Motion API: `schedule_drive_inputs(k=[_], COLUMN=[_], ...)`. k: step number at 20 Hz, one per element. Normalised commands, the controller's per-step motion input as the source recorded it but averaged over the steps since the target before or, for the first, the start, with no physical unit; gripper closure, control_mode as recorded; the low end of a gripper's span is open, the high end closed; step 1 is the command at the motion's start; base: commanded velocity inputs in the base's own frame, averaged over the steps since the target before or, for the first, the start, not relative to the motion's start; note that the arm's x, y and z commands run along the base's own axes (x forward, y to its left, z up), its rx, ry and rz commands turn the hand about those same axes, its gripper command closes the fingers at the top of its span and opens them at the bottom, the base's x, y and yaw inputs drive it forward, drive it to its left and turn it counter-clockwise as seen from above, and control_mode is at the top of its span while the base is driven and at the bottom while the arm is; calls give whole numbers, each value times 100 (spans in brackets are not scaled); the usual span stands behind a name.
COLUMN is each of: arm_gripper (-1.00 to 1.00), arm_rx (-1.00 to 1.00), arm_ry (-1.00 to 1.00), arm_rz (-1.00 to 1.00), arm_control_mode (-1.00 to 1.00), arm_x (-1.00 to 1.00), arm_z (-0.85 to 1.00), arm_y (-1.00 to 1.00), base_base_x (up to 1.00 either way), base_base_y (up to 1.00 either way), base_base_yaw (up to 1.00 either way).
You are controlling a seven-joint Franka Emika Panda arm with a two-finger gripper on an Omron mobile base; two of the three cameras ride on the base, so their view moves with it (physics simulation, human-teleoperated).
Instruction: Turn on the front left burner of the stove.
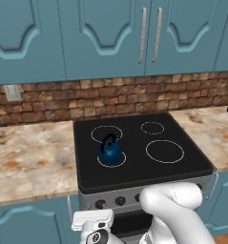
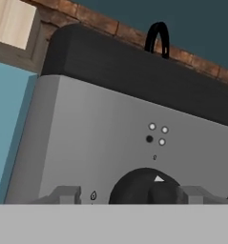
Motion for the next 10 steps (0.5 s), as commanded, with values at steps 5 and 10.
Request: schedule_drive_inputs(k=[5, 10], arm_gripper=[100, 100], arm_rx=[6, 0], arm_ry=[12, 22], arm_rz=[10, 18], arm_control_mode=[-100, -100], arm_x=[29, 28], arm_z=[-66, -58], arm_y=[-28, -16], base_base_x=[0, 0], base_base_y=[0, 0], base_base_yaw=[0, 0])
